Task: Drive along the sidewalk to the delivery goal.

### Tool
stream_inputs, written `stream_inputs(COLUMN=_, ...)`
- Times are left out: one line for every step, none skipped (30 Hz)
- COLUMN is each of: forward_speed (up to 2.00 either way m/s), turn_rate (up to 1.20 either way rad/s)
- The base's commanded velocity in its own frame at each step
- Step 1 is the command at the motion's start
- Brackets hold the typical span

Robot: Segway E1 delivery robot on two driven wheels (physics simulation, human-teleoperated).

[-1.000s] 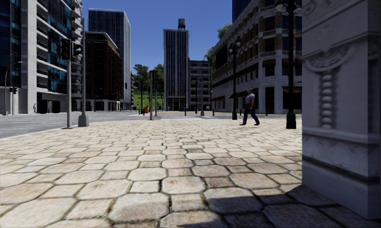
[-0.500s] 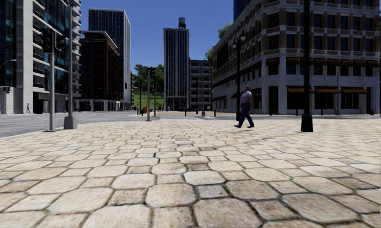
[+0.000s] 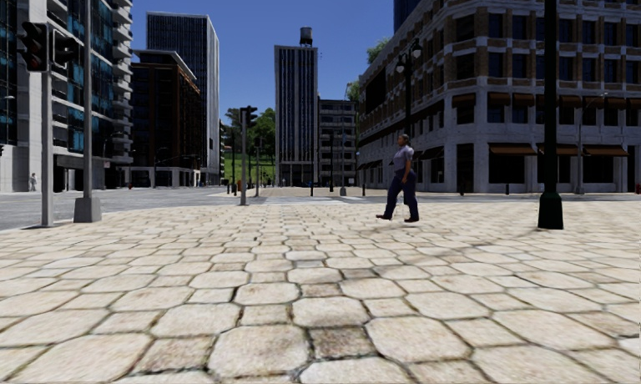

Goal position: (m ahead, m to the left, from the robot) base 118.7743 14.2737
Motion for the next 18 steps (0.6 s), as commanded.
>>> stream_inputs(forward_speed=1.7, turn_rate=0.0)
stream_inputs(forward_speed=1.64, turn_rate=0.0)
stream_inputs(forward_speed=1.62, turn_rate=0.0)
stream_inputs(forward_speed=1.59, turn_rate=0.0)
stream_inputs(forward_speed=1.56, turn_rate=0.0)
stream_inputs(forward_speed=1.56, turn_rate=0.0)
stream_inputs(forward_speed=1.55, turn_rate=0.0)
stream_inputs(forward_speed=1.52, turn_rate=0.0)
stream_inputs(forward_speed=1.51, turn_rate=0.0)
stream_inputs(forward_speed=1.5, turn_rate=0.0)
stream_inputs(forward_speed=1.5, turn_rate=0.0)
stream_inputs(forward_speed=1.5, turn_rate=0.0)
stream_inputs(forward_speed=1.5, turn_rate=0.0)
stream_inputs(forward_speed=1.5, turn_rate=0.0)
stream_inputs(forward_speed=1.5, turn_rate=0.0)
stream_inputs(forward_speed=1.5, turn_rate=0.0)
stream_inputs(forward_speed=1.5, turn_rate=0.0)
stream_inputs(forward_speed=1.5, turn_rate=0.0)
